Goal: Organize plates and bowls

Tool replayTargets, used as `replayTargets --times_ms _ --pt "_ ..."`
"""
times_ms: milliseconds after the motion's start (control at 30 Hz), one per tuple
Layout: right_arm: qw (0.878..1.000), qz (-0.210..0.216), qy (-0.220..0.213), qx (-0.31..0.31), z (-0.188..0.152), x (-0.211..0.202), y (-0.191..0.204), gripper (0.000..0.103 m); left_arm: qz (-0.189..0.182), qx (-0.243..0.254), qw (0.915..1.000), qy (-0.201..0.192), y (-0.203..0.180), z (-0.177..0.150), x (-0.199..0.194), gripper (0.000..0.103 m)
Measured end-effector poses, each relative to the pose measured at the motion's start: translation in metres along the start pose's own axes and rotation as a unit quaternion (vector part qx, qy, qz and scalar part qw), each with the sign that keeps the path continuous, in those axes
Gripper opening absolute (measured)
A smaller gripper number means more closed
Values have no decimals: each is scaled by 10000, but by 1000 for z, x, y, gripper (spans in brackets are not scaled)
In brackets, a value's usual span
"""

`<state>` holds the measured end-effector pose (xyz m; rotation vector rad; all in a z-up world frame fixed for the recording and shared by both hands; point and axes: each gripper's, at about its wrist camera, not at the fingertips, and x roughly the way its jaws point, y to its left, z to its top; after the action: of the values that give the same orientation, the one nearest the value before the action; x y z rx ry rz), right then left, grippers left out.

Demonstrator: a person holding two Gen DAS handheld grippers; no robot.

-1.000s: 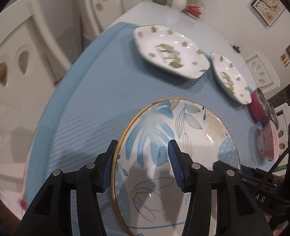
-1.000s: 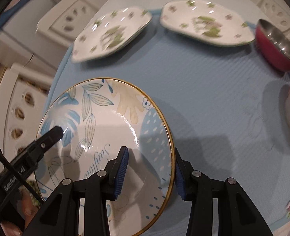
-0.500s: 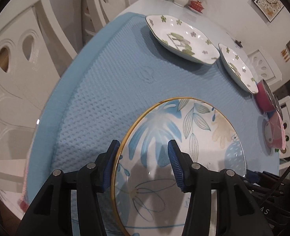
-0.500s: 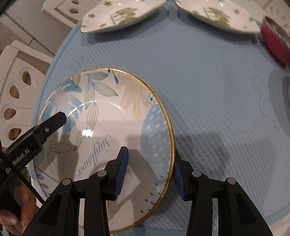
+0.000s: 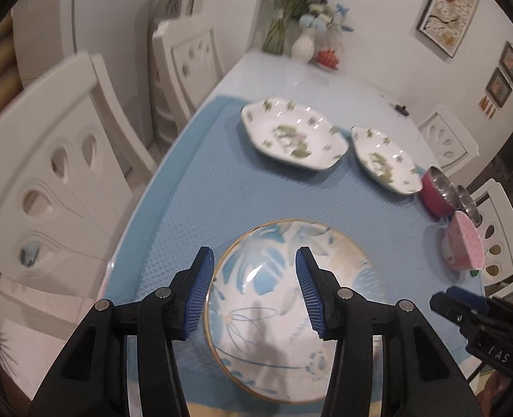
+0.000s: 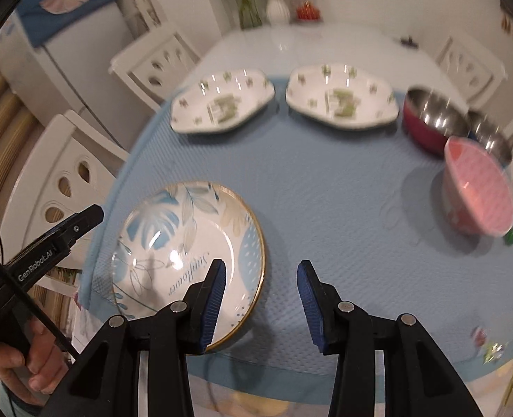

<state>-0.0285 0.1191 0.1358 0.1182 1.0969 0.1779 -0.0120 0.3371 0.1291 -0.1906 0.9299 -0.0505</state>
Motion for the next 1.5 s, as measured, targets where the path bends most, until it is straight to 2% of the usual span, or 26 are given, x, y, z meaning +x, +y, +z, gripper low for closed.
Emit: replayTargets --times_ms 167,300,433,500,600,633,733,900,1100,1367,1500 --pt "9986 121 -519 15 8 -38 -8 44 -114 212 9995 -187 -25 10 -37 45" --pt "9975 301 -620 186 15 -51 -8 47 -201 284 9985 -431 -35 23 -60 46" --pt "9963 373 -712 306 24 -61 -1 49 -370 418 9970 -543 -36 39 -65 47" --pt "9954 353 -809 364 29 -60 5 55 -470 514 9959 -583 -34 48 -63 48" --pt "9946 294 -867 499 45 -53 16 55 -479 713 9947 -570 -26 67 -53 49" --pt "9942 365 -816 593 53 -44 20 55 -502 784 9941 -551 -23 73 -49 52" --pt "9941 374 -617 811 72 -19 27 58 -587 942 9920 -598 -10 97 -31 67" --pt "9906 511 -344 1218 106 30 27 58 -846 913 9918 -288 10 147 23 67" --pt "9827 419 49 1803 137 90 17 58 -1041 783 9913 187 28 184 100 67" --pt "9791 101 466 1977 161 161 3 58 -1265 476 9869 882 36 199 204 65" --pt "9782 35 514 2009 172 185 -8 58 -1363 329 9846 1040 32 205 240 62"
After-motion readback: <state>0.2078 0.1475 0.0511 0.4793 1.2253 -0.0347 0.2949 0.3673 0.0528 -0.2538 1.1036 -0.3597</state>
